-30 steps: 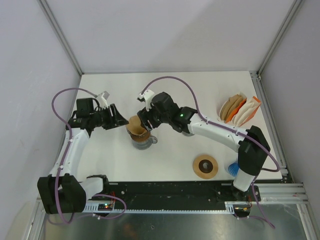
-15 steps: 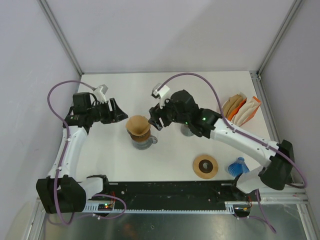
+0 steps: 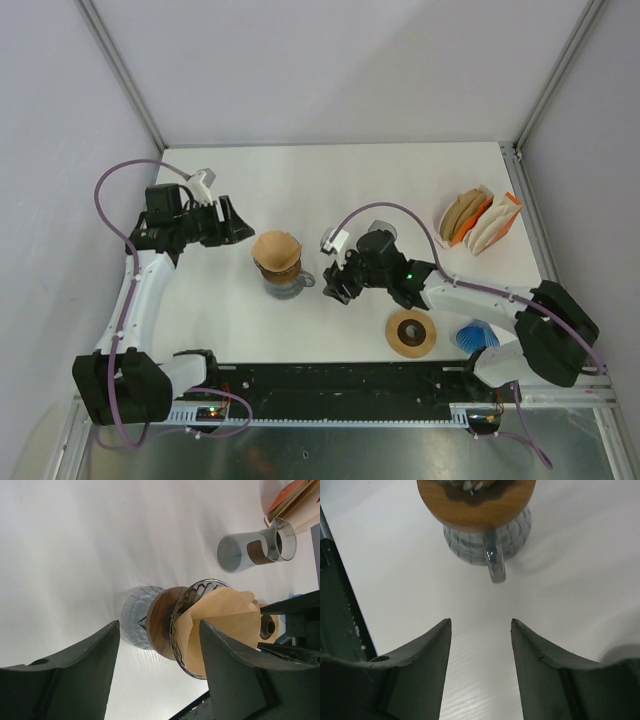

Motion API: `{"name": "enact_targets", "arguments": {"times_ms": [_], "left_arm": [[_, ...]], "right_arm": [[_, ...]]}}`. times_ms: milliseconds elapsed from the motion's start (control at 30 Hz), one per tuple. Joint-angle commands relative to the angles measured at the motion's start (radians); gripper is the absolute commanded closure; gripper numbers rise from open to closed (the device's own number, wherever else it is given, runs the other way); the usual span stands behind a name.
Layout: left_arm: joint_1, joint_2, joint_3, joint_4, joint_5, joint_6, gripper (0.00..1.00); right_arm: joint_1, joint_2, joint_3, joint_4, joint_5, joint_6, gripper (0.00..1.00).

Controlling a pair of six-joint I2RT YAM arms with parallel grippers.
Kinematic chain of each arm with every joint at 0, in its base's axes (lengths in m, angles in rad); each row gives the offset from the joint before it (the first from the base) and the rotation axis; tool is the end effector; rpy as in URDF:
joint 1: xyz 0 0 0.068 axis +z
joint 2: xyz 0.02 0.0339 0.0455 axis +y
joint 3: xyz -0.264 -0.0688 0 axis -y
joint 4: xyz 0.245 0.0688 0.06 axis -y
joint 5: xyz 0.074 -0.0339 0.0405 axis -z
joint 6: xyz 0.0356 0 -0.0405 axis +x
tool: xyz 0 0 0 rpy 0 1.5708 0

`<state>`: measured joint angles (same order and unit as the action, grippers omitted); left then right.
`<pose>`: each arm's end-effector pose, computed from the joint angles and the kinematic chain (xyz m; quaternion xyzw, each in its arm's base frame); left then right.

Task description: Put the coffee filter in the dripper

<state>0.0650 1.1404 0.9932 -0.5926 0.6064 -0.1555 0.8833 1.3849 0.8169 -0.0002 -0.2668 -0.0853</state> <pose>0.2381 -0.0048 0.3072 0.0237 0.8811 -0.2903 0.3725 0.1840 0.2388 0.2334 -0.4612 0.7395 0.2925 0.3936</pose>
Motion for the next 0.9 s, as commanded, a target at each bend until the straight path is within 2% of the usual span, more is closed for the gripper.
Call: {"name": "enact_targets", "arguments": {"times_ms": [0, 100, 367, 867], "left_arm": [[0.012, -0.025, 0.047, 0.015, 0.002, 0.027, 0.3], [0.017, -0.025, 0.044, 0.015, 0.011, 0.025, 0.31], [0.023, -0.032, 0.047, 0.014, 0.027, 0.029, 0.3], [0.046, -0.014, 0.068, 0.015, 0.049, 0.027, 0.3]], "right_arm": [[0.006, 0.066, -0.023, 0.314, -0.014, -0.045, 0.46], [0.005, 0.139, -0.026, 0.388, 0.001, -0.039, 0.5], [0.006, 0.261, -0.026, 0.532, -0.018, -0.036, 0.52], [0.004, 0.351, -0.019, 0.614, -0.047, -0.042, 0.74]]}}
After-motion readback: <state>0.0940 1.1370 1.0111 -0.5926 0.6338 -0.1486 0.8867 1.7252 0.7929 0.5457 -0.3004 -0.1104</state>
